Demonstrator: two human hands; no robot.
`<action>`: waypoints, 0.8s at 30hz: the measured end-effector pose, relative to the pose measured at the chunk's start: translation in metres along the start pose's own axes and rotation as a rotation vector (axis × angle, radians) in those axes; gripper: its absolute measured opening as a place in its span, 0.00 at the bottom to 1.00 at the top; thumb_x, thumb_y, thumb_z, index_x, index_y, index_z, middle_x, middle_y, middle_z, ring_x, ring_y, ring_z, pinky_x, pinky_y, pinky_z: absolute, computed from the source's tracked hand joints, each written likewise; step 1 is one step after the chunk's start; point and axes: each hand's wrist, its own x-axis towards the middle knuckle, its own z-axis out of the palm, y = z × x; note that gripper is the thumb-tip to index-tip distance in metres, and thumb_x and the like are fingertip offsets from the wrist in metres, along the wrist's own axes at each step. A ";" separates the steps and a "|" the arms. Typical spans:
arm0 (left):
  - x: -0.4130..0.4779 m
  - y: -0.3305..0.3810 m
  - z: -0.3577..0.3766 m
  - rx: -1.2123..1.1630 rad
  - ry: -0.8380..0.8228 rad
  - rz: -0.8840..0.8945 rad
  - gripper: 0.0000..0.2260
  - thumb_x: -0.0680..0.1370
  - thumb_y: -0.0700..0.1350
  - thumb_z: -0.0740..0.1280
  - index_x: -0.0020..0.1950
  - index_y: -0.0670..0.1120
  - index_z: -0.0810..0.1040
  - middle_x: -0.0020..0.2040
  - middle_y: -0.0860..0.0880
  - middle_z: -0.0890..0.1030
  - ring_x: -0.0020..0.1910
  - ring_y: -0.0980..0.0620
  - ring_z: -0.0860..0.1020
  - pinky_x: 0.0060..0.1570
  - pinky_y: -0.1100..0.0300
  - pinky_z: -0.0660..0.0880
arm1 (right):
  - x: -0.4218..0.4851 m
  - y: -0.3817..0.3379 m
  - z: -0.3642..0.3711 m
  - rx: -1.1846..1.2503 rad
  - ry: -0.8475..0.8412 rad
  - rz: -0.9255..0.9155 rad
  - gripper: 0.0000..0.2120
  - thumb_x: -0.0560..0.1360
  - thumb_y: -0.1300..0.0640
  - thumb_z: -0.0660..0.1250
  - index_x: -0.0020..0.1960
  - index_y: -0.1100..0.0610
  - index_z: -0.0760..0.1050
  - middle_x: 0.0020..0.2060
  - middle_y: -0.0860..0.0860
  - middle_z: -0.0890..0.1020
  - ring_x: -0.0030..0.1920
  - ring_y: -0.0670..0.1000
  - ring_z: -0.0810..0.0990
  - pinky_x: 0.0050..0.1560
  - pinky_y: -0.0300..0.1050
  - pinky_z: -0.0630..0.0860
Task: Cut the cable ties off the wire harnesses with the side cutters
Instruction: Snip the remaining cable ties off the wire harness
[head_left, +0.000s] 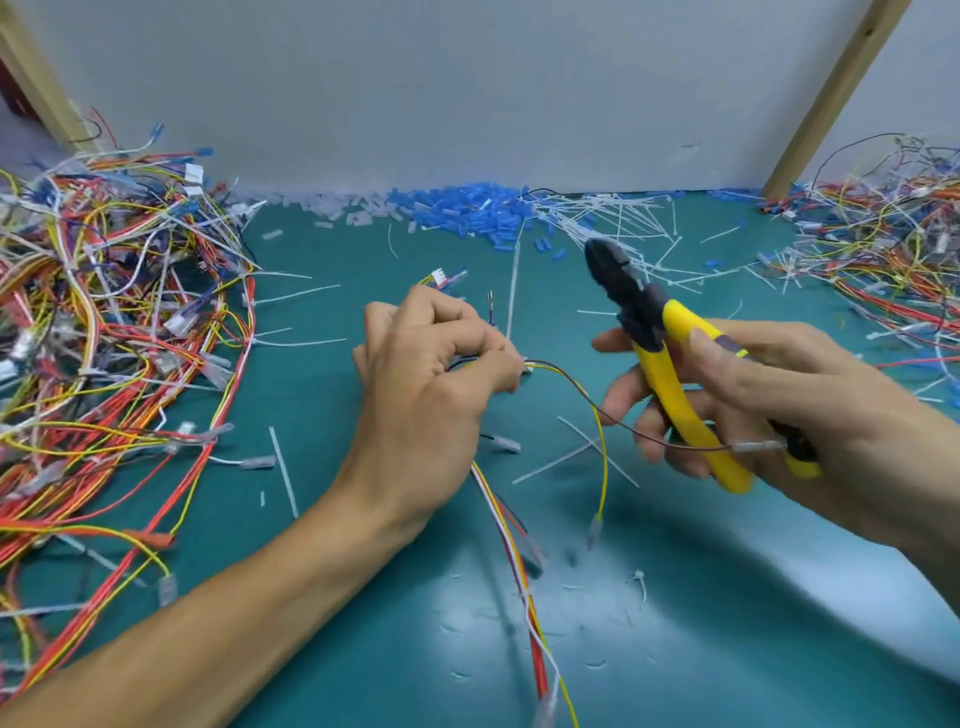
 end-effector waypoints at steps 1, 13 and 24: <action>0.002 -0.002 0.000 0.002 -0.016 -0.022 0.10 0.71 0.52 0.67 0.30 0.52 0.81 0.47 0.56 0.78 0.58 0.55 0.68 0.65 0.42 0.66 | -0.001 0.002 0.002 -0.154 0.047 -0.066 0.24 0.76 0.38 0.74 0.67 0.50 0.81 0.53 0.57 0.86 0.42 0.55 0.84 0.37 0.43 0.79; 0.008 -0.006 -0.002 0.002 -0.073 0.034 0.10 0.73 0.50 0.67 0.34 0.49 0.82 0.48 0.59 0.78 0.57 0.55 0.69 0.61 0.59 0.62 | 0.000 0.009 0.003 -1.005 0.292 -0.356 0.19 0.72 0.50 0.81 0.61 0.41 0.83 0.50 0.41 0.83 0.45 0.50 0.81 0.40 0.36 0.70; 0.002 -0.002 0.001 0.145 -0.151 0.157 0.09 0.74 0.49 0.69 0.36 0.47 0.81 0.44 0.55 0.79 0.53 0.53 0.74 0.62 0.43 0.67 | -0.002 0.008 0.008 -0.980 0.348 -0.378 0.17 0.71 0.51 0.82 0.58 0.42 0.84 0.45 0.41 0.83 0.42 0.51 0.80 0.39 0.36 0.71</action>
